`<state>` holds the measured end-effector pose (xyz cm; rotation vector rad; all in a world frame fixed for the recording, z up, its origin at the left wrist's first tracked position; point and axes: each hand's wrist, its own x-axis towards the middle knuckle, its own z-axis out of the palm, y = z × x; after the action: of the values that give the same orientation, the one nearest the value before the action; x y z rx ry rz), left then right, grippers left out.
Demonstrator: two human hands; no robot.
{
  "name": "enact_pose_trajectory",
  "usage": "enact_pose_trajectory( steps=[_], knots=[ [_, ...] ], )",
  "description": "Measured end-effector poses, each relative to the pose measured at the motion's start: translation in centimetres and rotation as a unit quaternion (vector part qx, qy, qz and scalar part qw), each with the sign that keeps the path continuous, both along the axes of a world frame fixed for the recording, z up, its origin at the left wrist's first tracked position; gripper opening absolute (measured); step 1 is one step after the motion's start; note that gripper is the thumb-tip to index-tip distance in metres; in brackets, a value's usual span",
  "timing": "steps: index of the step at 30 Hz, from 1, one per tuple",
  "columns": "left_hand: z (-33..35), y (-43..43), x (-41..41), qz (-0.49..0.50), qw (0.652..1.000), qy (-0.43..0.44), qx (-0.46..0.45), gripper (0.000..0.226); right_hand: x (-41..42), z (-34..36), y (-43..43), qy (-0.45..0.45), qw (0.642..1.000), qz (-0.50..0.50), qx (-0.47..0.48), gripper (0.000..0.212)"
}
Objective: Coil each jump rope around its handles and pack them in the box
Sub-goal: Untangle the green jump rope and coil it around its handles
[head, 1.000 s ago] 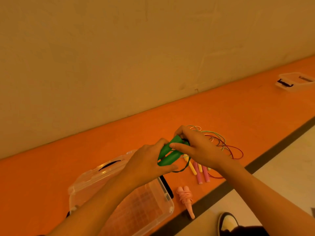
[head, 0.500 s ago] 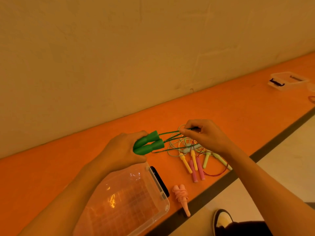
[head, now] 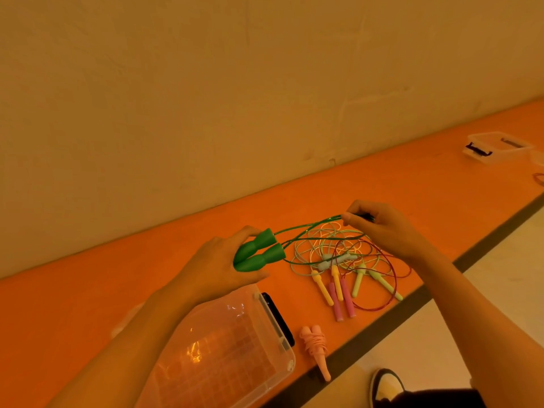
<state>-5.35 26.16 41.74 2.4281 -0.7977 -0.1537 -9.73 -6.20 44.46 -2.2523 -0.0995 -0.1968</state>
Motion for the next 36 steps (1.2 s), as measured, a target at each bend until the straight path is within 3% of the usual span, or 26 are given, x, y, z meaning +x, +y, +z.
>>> enact_pose_trajectory(
  steps=[5, 10, 15, 21, 25, 30, 34, 36],
  knots=[
    [0.2, -0.8, -0.3, -0.020, 0.999, 0.007, -0.030, 0.060, 0.2, -0.6, 0.1, 0.035, 0.998, 0.045, -0.003, 0.033],
    [-0.5, -1.8, -0.4, -0.028, 0.998, 0.026, -0.043, 0.082, 0.6, -1.3, 2.2, 0.052, 0.992, 0.116, -0.010, 0.025],
    [-0.6, -2.2, -0.5, -0.036, 0.998, 0.024, -0.035, 0.071, 0.9, -1.7, 3.9, 0.072, 0.986, 0.151, 0.001, 0.022],
    [-0.4, -2.1, -0.5, -0.047, 0.997, 0.023, -0.057, 0.068, 0.9, -1.1, 2.7, 0.069, 0.987, 0.147, 0.007, 0.032],
    [-0.1, -0.4, 0.7, -0.012, 0.999, -0.008, -0.040, 0.058, 1.6, -0.8, 0.5, 0.098, 0.993, 0.054, 0.031, 0.040],
    [-0.3, 0.0, 2.1, 0.046, 0.997, -0.016, -0.062, 0.058, 8.1, 6.3, -4.6, 0.105, 0.985, 0.004, -0.137, 0.058],
    [0.3, -1.4, 3.0, 0.082, 0.986, -0.006, -0.148, 0.059, 13.0, 15.6, -7.5, -0.016, 0.964, -0.115, -0.237, 0.057],
    [0.8, -2.2, 3.1, 0.091, 0.979, -0.008, -0.182, 0.055, 14.3, 18.8, -8.5, -0.114, 0.921, -0.136, -0.347, 0.063]
  ],
)
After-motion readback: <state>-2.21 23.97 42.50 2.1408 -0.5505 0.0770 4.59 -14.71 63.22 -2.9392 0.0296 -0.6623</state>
